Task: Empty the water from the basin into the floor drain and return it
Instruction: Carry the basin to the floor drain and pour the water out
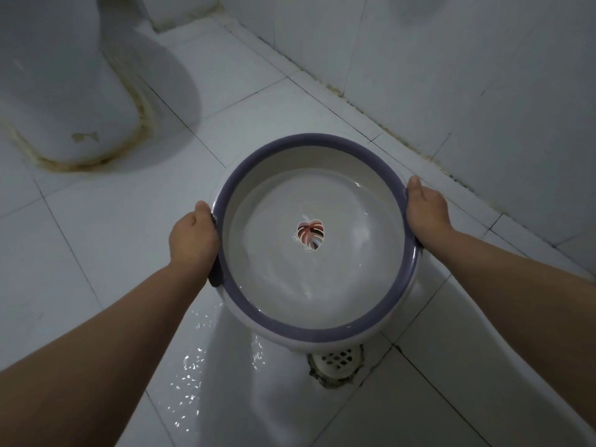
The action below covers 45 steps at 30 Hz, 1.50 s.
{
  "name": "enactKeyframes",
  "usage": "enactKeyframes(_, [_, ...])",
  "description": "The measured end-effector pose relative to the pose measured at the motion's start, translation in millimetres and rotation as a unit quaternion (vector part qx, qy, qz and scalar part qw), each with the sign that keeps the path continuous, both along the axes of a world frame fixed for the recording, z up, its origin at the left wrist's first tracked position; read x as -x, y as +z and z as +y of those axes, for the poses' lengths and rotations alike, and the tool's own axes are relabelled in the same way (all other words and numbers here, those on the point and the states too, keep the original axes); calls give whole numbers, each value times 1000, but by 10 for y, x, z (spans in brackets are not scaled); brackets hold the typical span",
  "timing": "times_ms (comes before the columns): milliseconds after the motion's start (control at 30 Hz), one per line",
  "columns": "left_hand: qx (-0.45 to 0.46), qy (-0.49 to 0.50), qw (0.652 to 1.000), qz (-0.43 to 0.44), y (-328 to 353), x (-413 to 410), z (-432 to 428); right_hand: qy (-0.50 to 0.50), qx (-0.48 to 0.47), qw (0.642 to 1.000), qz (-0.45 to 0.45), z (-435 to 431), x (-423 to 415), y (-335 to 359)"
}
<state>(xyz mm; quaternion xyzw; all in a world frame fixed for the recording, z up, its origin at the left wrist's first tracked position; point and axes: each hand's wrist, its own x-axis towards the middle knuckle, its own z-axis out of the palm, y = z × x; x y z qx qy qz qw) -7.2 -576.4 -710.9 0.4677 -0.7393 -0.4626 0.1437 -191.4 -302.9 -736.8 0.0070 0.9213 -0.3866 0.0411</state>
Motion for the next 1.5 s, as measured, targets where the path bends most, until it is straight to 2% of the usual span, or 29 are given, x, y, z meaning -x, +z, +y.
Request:
enactKeyframes(800, [-12, -29, 999, -27, 30, -96, -14, 27, -12, 1000, 6, 12, -29, 46])
enactKeyframes(1500, [-5, -41, 999, -34, -19, -103, -48, -8, -2, 1000, -12, 7, -56, 74])
